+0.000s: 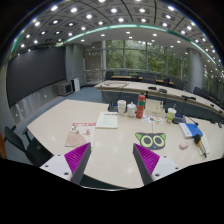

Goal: Arrange mouse

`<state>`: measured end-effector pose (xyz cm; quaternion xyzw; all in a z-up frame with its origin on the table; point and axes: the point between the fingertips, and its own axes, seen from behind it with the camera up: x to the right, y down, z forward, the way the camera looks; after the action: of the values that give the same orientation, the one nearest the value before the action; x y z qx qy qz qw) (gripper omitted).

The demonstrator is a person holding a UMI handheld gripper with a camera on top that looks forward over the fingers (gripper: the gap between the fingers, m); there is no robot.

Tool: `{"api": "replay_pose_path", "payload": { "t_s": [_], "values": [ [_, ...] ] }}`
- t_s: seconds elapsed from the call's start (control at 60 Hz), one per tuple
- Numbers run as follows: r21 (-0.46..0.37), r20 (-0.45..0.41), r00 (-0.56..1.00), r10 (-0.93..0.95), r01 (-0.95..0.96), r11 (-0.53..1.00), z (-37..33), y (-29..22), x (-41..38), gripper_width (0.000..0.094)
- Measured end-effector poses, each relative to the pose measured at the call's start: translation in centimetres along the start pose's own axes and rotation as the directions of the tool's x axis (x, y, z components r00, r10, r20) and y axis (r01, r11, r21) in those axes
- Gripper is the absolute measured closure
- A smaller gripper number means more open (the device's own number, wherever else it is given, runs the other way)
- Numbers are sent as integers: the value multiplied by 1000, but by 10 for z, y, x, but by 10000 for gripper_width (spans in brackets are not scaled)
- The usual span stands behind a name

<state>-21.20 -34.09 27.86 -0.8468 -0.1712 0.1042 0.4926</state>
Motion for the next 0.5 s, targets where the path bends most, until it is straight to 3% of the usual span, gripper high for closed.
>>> {"api": "replay_pose_path", "payload": {
  "t_s": [0.2,0.5],
  "values": [
    [-36,-105,993,48,-52,998,17,32,62,80],
    [-141,-306,949,74,-122,982,50,149,238,78]
  ]
}}
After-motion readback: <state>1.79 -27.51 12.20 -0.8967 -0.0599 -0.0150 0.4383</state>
